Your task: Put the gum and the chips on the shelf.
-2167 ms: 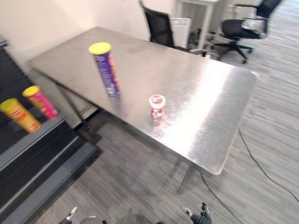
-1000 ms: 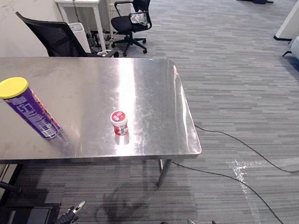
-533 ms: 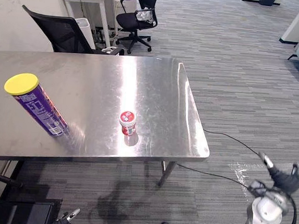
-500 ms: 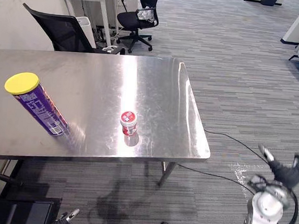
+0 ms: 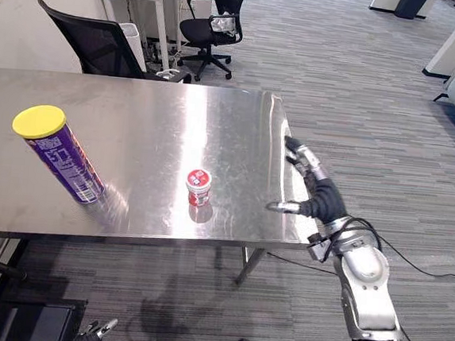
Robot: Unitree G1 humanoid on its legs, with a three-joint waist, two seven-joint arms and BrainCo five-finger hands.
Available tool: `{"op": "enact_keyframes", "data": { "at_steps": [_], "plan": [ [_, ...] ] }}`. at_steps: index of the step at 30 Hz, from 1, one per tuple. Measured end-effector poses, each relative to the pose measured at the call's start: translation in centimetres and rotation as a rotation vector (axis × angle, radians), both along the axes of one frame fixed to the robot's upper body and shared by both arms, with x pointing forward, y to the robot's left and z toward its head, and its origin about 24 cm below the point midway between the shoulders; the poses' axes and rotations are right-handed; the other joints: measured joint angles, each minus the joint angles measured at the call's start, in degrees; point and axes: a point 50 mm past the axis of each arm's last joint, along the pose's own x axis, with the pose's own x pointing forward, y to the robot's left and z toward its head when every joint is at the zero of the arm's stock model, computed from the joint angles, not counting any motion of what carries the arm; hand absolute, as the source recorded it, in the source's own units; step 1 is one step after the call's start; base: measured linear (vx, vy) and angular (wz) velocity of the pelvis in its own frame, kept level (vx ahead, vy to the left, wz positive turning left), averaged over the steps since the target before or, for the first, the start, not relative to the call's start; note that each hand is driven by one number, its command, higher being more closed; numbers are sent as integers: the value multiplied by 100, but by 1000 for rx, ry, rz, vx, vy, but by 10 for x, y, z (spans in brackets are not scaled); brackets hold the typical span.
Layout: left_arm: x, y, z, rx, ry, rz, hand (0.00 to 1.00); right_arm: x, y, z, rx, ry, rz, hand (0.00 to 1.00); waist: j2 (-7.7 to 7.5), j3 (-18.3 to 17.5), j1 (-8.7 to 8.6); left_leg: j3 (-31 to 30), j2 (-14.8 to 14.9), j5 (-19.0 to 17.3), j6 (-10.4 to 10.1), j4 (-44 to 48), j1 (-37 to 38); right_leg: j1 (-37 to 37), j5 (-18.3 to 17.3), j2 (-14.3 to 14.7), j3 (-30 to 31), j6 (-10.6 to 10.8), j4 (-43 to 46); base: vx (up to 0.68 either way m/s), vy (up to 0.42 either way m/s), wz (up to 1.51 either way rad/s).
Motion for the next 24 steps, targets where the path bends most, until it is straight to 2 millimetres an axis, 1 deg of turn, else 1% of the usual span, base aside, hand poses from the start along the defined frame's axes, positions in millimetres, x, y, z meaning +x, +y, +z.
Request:
{"op": "enact_keyframes", "data": {
  "at_steps": [4, 7, 14, 16, 24],
  "plan": [
    [0, -1, 0, -1, 3, -13, 0, 1, 13, -12, -15, 69, 78, 0, 29, -15, 8, -86, 1, 5, 5, 37, -51, 16, 1, -3, -92, 0, -4, -24, -13, 9],
    [-1, -2, -1, -1, 16, -28, 0, 3, 18, -18, -17, 99, 102, 0, 67, -40, 13, -162, -4, 8, 7, 38, -52, 77, 1, -2, -165, 0, -26, -1, -11, 13],
    [-1, -4, -3, -3, 40, -40, 0, 12, 17, -39, -29, 192, 80, 0, 111, -62, 123, -194, -8, 23, 25, 37, -52, 101, 1, 0, -192, -1, -34, -2, -2, 1],
    [-1, -4, -3, -4, 42, -43, 0, 15, 15, -43, -30, 210, 71, 0, 112, -62, 130, -230, -15, 39, 38, 31, -52, 120, 1, -4, -222, -1, -34, -24, -7, 9],
    [1, -3, -4, -6, 60, -65, 0, 33, 20, -59, -74, 265, 51, 0, 120, -60, 150, -438, -48, 227, 54, -166, -43, 171, 4, -6, -406, -4, -42, -32, -14, 13]
  ]
}}
